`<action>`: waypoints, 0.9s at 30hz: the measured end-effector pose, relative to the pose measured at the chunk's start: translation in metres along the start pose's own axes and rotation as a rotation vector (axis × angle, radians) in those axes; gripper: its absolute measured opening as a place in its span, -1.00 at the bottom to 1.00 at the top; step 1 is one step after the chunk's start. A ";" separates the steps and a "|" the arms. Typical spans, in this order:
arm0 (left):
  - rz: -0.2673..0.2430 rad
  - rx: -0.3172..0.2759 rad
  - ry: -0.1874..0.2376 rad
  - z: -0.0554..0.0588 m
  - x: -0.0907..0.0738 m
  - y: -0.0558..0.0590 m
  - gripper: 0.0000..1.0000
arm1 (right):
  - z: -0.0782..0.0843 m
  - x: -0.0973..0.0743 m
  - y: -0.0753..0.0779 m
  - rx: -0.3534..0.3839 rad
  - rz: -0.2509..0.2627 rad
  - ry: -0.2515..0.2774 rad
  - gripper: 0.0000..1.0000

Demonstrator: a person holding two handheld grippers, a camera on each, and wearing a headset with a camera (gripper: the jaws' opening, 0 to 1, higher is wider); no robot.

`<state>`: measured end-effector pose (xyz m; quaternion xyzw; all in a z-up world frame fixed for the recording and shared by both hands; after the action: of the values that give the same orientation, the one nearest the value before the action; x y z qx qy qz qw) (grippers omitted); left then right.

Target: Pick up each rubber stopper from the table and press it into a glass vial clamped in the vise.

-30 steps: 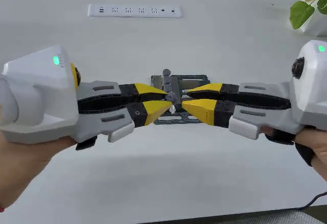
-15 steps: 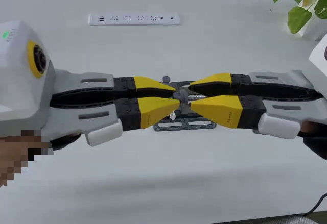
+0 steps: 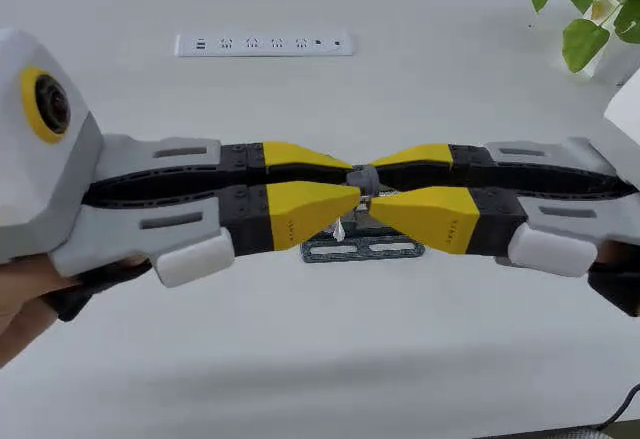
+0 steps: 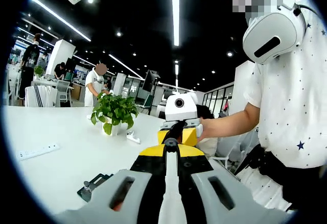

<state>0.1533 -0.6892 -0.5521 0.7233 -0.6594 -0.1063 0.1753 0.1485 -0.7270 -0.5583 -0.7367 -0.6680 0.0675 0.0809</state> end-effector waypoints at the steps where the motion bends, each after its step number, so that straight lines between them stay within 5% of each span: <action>1: 0.003 -0.001 -0.001 0.000 0.000 0.000 -0.93 | -0.001 0.001 -0.001 0.000 -0.003 0.001 -0.79; 27: 0.057 -0.046 0.025 -0.002 -0.002 0.005 -0.93 | -0.006 0.001 -0.004 -0.007 -0.049 0.006 -0.86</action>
<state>0.1490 -0.6876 -0.5487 0.7014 -0.6748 -0.1074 0.2029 0.1462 -0.7261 -0.5514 -0.7205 -0.6859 0.0609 0.0821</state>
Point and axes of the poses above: the centre of the closed fingertips' face, and the gripper's own axes: x roughly forward along the fingers, y roughly to its right, z roughly out of its underside, the point moved 2 cm from there along -x, roughly backward along the fingers, and after that the axes turned 8 degrees about -x, right-handed, at the moved point
